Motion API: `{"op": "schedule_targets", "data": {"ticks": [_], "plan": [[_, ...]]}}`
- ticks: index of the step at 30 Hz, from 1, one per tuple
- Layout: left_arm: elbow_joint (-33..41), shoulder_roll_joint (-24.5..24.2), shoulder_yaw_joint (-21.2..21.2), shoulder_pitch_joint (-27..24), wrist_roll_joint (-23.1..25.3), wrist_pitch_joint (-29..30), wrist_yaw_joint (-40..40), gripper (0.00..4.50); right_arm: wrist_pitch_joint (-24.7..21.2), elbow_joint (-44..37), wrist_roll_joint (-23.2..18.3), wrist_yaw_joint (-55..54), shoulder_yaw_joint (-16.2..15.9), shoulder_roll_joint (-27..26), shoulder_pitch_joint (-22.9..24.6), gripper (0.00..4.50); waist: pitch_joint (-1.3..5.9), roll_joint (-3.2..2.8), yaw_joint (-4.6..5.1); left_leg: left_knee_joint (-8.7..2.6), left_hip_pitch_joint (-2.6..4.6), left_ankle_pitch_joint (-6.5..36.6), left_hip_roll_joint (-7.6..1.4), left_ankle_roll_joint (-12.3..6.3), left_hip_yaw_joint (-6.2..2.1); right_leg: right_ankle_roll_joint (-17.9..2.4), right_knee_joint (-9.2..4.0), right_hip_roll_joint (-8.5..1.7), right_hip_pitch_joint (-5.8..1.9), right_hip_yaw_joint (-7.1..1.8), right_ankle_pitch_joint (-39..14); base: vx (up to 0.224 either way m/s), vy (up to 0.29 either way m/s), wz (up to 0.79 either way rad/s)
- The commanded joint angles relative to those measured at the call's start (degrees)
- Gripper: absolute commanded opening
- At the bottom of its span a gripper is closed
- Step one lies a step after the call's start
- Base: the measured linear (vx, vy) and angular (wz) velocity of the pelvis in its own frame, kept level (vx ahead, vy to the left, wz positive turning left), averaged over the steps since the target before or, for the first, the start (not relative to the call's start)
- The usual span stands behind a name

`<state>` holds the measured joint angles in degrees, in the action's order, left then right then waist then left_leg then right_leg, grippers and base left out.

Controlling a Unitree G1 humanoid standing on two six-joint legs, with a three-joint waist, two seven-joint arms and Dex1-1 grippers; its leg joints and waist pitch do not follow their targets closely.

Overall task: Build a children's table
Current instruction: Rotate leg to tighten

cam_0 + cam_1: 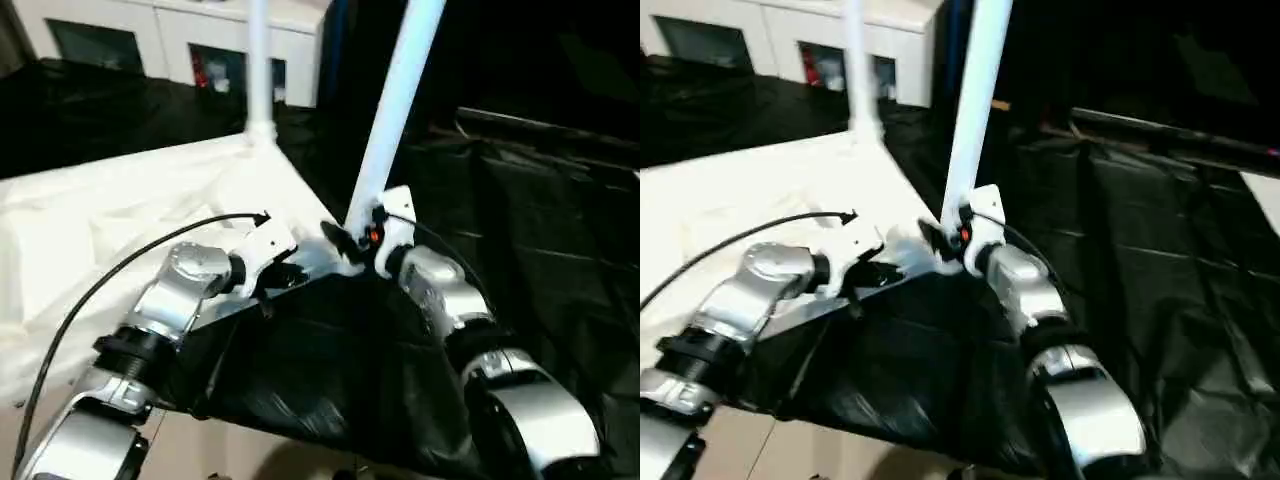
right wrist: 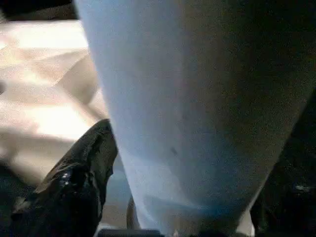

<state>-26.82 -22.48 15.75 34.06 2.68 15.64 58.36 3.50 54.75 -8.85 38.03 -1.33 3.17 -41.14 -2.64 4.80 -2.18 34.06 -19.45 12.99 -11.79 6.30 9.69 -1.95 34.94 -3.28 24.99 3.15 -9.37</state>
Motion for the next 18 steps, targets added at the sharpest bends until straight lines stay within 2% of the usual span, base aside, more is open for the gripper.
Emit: {"op": "schedule_targets", "data": {"ticks": [1,2,5,7,11,14,16,18], "plan": [[2.7,0.1,1.6,-0.1,-1.8,-3.2,4.1,0.0,0.8,-2.1,0.9,6.4,-2.9,1.1,1.5,3.99,3.5,-1.14,-0.18,-3.95,-0.22,3.0,-1.37,-4.16,0.41,-14.8,-2.79,-4.12,-4.15,-2.75,-3.9,0.0,0.0,0.0],[2.9,-0.5,1.8,-0.2,-1.9,-3.7,5.2,0.0,0.7,-2.9,1.0,8.4,-3.5,2.0,2.0,4.11,3.52,-1.05,-0.21,-3.91,-0.32,2.9,-1.37,-4.47,0.45,-15.1,-2.67,-4.11,-4.37,-2.7,-3.2,0.0,0.0,0.0],[2.8,-1.9,2.3,-0.5,-2.2,-5.1,7.6,0.0,0.4,-5.2,1.6,13.2,-4.9,4.1,3.3,4.39,3.38,-1.12,-0.27,-3.99,-0.21,3.9,-1.46,-4.25,0.48,-15.2,-2.87,-4.21,-4.27,-2.68,-4.5,0.0,0.0,0.0],[2.6,-3.1,2.7,-0.6,-2.3,-6.1,10.0,0.0,0.2,-7.9,2.1,17.8,-6.9,6.3,4.6,4.39,3.3,-0.96,-0.44,-3.96,-0.2,4.5,-1.46,-4.23,0.46,-14.6,-3.0,-4.14,-4.38,-2.64,-5.7,0.0,0.0,0.0],[2.4,-4.3,2.8,-0.6,-2.7,-7.0,12.7,0.0,-2.3,-12.0,0.9,25.0,-8.7,8.9,6.2,4.39,3.23,-0.83,-0.76,-4.01,-0.14,4.9,-1.57,-3.69,0.43,-14.1,-3.07,-4.29,-4.3,-2.7,-7.3,0.0,0.0,0.0],[3.3,-5.2,3.0,-1.2,-3.7,-6.9,15.4,0.0,-2.9,-13.7,1.2,28.4,-10.2,10.5,7.1,4.05,3.22,-0.79,-0.99,-3.98,-0.11,4.3,-1.57,-3.52,0.43,-13.9,-2.97,-4.26,-4.32,-2.68,-7.0,0.0,0.0,0.0],[3.8,-5.9,3.3,-1.5,-4.1,-7.1,16.9,0.0,-3.3,-14.2,1.3,29.5,-10.6,11.0,7.4,4.0,3.29,-0.72,-1.05,-3.96,-0.15,3.7,-1.53,-3.41,0.43,-14.2,-2.82,-4.24,-4.36,-2.65,-6.2,0.0,0.0,0.0],[4.1,-6.4,3.5,-1.7,-4.3,-7.0,18.1,0.0,-3.9,-14.5,1.3,30.3,-10.8,11.1,7.5,3.74,3.32,-0.69,-1.01,-3.94,-0.2,3.3,-1.54,-3.49,0.41,-14.4,-2.72,-4.22,-4.43,-2.63,-5.4,0.0,0.0,0.0]]}}
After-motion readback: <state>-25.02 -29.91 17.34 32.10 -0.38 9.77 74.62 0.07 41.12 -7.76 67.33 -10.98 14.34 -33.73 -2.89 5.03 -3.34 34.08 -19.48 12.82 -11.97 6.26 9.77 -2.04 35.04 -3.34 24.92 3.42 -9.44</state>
